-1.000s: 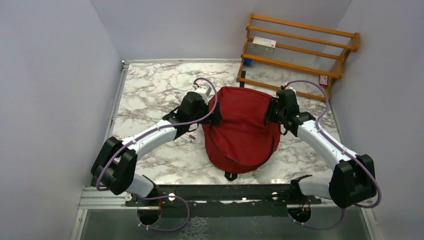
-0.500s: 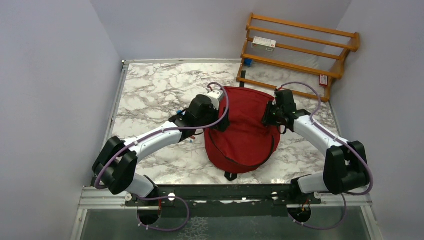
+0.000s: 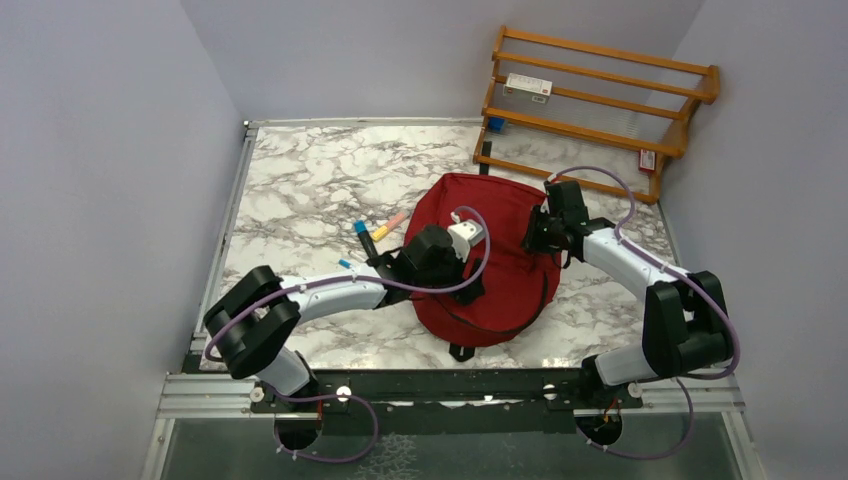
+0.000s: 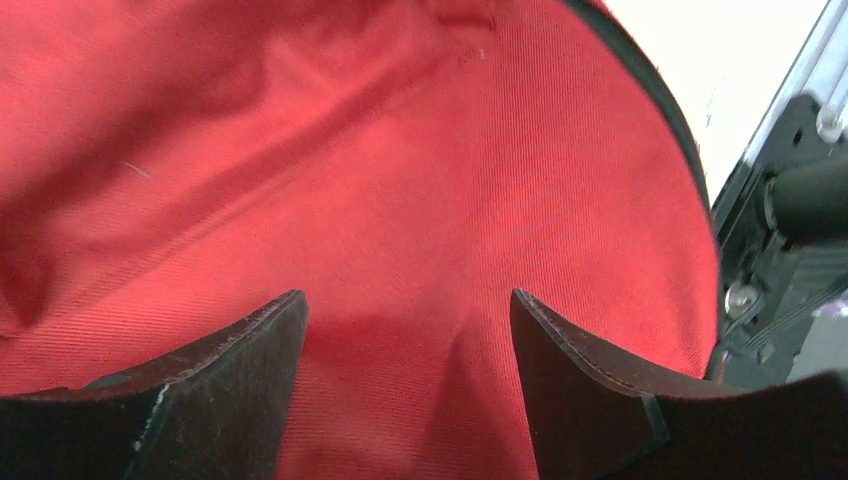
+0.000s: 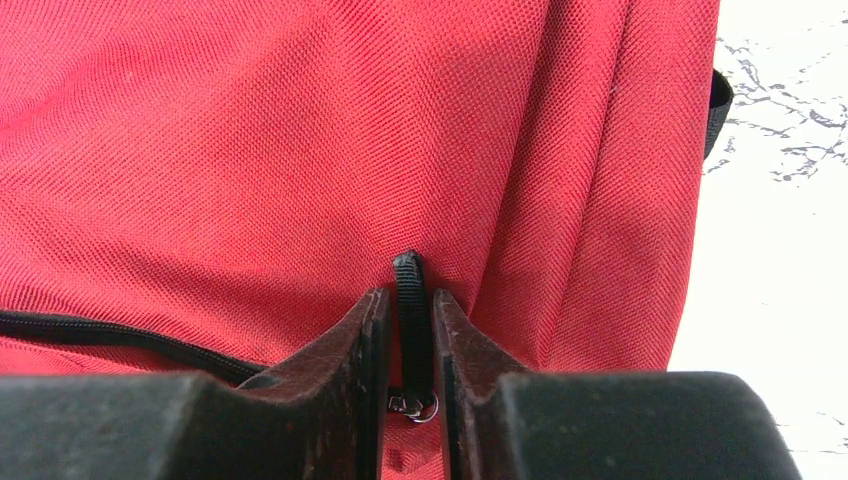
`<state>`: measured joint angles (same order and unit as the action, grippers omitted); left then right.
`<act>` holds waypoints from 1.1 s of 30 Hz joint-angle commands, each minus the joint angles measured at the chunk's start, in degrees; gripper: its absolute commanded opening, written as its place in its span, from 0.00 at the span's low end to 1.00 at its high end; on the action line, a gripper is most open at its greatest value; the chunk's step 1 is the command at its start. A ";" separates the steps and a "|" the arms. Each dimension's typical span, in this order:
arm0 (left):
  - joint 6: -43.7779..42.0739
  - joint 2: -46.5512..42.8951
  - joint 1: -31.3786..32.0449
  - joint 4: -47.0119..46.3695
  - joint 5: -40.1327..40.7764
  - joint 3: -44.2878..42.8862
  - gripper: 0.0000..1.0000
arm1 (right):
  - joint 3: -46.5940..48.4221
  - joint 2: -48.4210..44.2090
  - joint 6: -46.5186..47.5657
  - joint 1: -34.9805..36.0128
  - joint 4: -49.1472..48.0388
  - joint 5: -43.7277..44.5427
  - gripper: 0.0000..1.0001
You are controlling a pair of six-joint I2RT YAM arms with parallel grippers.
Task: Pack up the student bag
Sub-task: Unzip the student bag at the center of the board.
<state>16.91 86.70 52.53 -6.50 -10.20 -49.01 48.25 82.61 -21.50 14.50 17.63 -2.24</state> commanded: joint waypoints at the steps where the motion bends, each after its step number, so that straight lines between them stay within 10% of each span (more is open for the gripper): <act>1: 1.75 2.84 2.90 -4.26 -1.18 2.84 0.74 | -0.36 0.86 0.67 -0.36 -0.67 -1.23 0.25; 9: 3.13 7.62 3.72 -6.20 0.00 5.49 0.70 | 0.25 -0.45 1.63 -0.37 0.08 -1.36 0.01; 33: 2.43 10.49 3.98 -6.51 0.99 4.99 0.75 | 4.16 -2.64 -1.35 1.87 -6.47 -22.07 0.00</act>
<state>19.16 95.33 55.99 -15.40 -9.61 -44.42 50.59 78.59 -20.10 14.70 16.21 -19.14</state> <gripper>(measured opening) 0.743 0.022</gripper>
